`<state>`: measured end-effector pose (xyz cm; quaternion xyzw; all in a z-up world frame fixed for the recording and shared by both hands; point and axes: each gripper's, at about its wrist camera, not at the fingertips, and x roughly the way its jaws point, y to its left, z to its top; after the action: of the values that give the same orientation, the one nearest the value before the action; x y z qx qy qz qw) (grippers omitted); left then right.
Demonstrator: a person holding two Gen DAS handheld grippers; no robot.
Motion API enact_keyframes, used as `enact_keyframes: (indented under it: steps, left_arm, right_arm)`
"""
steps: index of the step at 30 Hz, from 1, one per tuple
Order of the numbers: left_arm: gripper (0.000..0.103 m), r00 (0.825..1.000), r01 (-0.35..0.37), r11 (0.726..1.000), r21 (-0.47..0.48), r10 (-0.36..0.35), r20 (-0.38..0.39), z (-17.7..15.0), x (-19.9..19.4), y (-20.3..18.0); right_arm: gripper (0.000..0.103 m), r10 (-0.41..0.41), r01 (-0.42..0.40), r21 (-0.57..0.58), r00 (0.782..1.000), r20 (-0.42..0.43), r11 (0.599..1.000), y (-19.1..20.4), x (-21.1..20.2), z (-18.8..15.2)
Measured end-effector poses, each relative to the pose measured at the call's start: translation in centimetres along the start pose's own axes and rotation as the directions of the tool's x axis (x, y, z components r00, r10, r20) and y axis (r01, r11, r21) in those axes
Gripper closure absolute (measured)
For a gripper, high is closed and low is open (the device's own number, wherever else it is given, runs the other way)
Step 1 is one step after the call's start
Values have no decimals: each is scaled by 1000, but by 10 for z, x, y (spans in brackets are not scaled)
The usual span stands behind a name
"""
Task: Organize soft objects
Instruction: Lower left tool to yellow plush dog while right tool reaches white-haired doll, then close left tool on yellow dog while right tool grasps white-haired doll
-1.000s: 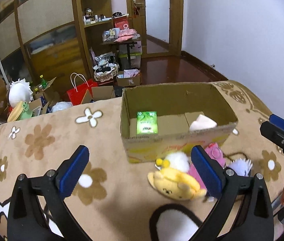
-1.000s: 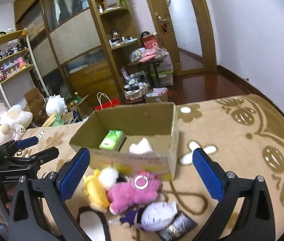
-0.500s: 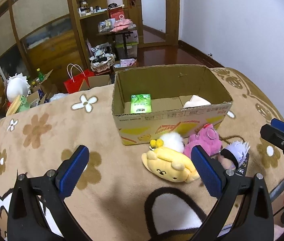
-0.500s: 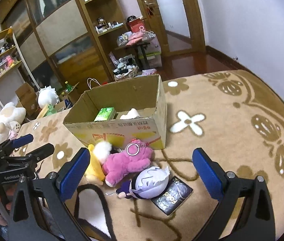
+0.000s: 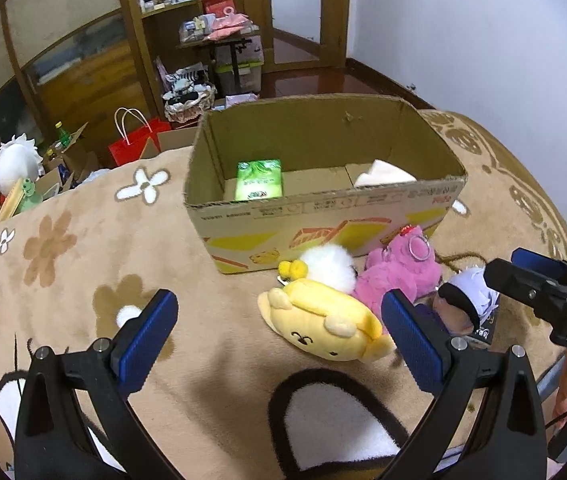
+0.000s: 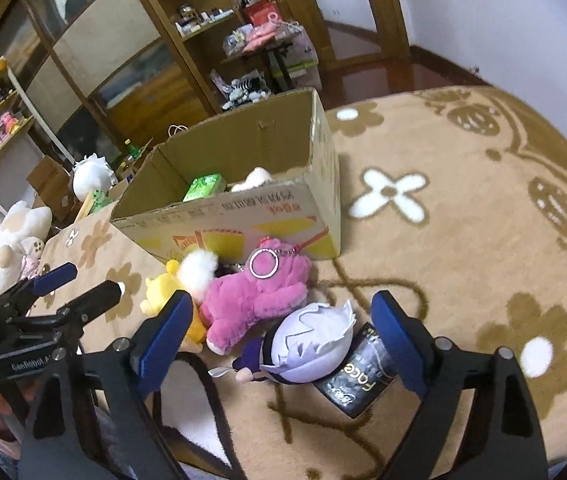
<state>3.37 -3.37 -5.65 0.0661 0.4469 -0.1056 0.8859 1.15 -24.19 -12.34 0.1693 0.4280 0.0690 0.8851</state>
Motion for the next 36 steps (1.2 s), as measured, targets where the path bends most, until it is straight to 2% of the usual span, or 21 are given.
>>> enact_keyframes:
  steps: [3, 11, 17, 20, 21, 23, 26, 27, 30, 36]
  left_arm:
    - [2, 1000, 6, 1000, 8, -6, -15, 0, 6, -4]
    - [2, 992, 59, 998, -21, -61, -111, 0, 28, -5]
    - [2, 982, 107, 993, -56, -114, -154, -3, 36, -7]
    - [2, 982, 93, 995, -48, -99, -159, -4, 39, -9]
    - [2, 981, 89, 995, -44, -95, -166, -4, 42, -9]
    - [2, 980, 81, 996, -37, -86, -180, -4, 45, -10]
    - [2, 981, 60, 998, -12, -61, -182, -4, 48, -12]
    - [2, 982, 54, 998, -12, -55, -182, -4, 48, -12]
    - [3, 977, 64, 998, -24, -68, -202, -4, 54, -12]
    - [28, 959, 146, 988, -57, -156, -237, -6, 60, -12]
  right_arm:
    - [15, 5, -4, 27, 1000, -27, 1000, -3, 7, -2]
    - [15, -5, 11, 66, 997, -82, 998, -9, 21, -5]
    - [15, 23, -6, 120, 989, -144, 993, -17, 39, -9]
    - [15, 42, -20, 137, 986, -162, 990, -19, 44, -11]
    - [17, 42, -20, 137, 985, -165, 990, -18, 45, -12]
    - [29, 29, -6, 133, 985, -170, 991, -17, 46, -12]
    - [40, 14, 12, 145, 984, -178, 989, -21, 48, -14]
    - [49, 10, 19, 156, 983, -182, 988, -23, 49, -14]
    - [49, 22, 13, 181, 981, -193, 983, -29, 53, -15]
    - [53, 9, 17, 147, 984, -176, 989, -26, 52, -13]
